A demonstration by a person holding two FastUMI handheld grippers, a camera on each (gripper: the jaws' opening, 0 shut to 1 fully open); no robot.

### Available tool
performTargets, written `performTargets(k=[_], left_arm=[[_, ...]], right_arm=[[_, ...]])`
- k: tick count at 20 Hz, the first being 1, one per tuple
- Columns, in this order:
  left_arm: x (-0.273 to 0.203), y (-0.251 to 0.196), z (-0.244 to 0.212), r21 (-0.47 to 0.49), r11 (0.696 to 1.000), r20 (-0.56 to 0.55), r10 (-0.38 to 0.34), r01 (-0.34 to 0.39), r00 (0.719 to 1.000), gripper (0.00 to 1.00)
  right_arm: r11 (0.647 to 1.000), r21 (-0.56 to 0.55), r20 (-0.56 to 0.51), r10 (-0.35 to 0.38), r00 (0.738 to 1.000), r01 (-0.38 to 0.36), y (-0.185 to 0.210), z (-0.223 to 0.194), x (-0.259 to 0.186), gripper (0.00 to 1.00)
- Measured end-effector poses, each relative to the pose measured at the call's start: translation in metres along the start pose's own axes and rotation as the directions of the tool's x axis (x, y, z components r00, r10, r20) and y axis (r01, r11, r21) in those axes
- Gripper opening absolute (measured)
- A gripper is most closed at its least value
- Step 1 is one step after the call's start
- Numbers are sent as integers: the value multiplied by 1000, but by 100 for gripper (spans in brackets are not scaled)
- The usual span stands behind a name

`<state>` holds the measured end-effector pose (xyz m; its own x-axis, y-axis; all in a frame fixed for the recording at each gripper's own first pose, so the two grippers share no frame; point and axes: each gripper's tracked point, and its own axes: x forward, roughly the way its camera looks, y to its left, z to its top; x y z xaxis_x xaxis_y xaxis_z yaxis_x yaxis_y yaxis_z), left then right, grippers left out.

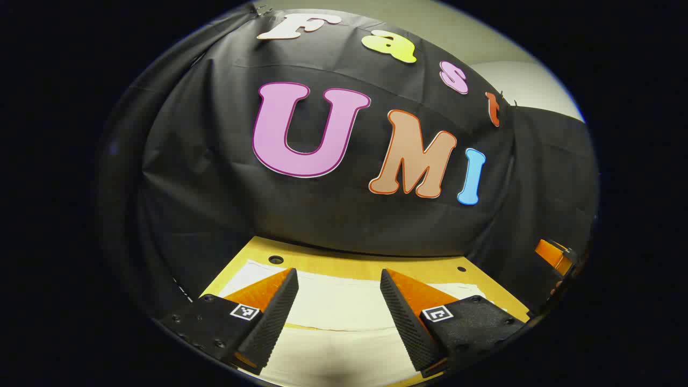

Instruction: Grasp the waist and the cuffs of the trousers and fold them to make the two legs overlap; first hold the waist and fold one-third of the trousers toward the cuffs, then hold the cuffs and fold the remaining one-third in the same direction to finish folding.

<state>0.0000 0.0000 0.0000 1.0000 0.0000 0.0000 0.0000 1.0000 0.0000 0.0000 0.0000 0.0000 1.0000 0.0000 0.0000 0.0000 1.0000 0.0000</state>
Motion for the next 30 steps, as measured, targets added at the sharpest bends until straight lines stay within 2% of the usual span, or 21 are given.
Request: performTargets(k=[6,15,20,22,25,27,30], left_arm=[[-1,2,-3,-30,999,-9,12,-12,1000,93],[-4,24,-12,10,999,-36,47,-46,998,94],[-12,40,-36,67,997,-124,-16,25,992,91],[-19,45,-56,98,992,-202,-59,80,978,92],[-29,52,-80,129,976,-318,-130,179,939,92],[-39,63,-100,159,957,-400,-161,241,902,92],[-54,92,-140,248,913,-543,-145,323,827,92]], right_arm=[[1000,-1,-15,-4,1000,4,0,-6,-6,98],[1000,-9,-29,6,1000,-6,8,-13,-3,98],[1000,-3,-43,26,999,-26,19,-15,-1,98],[1000,-7,-45,30,999,-30,23,-20,-3,98],[999,-4,-51,38,998,-38,28,-21,-7,98],[999,-9,-55,33,998,-33,28,-23,-11,98],[1000,-22,-66,17,998,-19,26,-28,-17,98]])
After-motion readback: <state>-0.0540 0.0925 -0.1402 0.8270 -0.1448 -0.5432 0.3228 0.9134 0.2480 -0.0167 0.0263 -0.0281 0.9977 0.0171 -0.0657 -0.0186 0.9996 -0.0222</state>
